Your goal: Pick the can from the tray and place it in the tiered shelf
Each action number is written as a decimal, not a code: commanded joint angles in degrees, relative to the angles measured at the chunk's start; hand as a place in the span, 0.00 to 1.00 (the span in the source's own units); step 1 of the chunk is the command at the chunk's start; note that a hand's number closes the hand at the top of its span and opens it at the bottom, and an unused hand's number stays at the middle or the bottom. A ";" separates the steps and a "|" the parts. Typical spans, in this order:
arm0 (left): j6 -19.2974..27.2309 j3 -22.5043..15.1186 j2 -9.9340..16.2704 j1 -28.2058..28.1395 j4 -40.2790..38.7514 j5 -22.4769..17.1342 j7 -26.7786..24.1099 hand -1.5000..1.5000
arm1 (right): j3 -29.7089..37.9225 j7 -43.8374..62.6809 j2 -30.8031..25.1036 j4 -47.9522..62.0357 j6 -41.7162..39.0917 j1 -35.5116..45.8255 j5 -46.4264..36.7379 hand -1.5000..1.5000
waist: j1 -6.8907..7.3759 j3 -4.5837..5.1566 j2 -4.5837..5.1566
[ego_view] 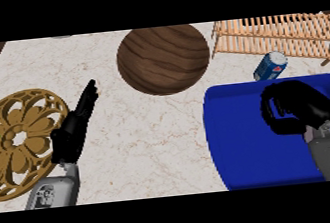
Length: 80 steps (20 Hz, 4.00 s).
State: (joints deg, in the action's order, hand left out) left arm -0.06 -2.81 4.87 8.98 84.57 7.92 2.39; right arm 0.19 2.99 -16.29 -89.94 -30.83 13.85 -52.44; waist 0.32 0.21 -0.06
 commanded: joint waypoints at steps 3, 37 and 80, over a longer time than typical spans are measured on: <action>-0.52 -0.58 -0.28 0.97 -0.45 0.01 0.91 0.50 | -5.19 28.06 15.77 1.55 10.07 2.18 -5.10 1.00 | 1.89 -0.09 0.20; -0.37 1.25 -0.18 0.99 -3.29 0.35 -1.81 0.50 | -5.89 65.65 11.88 -6.92 23.68 44.77 -19.04 1.00 | -0.50 -0.17 -0.07; -1.48 -0.79 -1.67 0.33 2.63 1.25 2.53 0.50 | 18.60 22.06 -6.43 44.62 64.49 56.40 -8.13 1.00 | 1.58 -0.26 0.48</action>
State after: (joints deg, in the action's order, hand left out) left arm -1.58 -2.03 4.04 10.45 83.18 8.89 1.77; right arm 15.66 30.20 -21.01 -51.53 29.70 68.02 -64.77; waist 1.41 -0.04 0.46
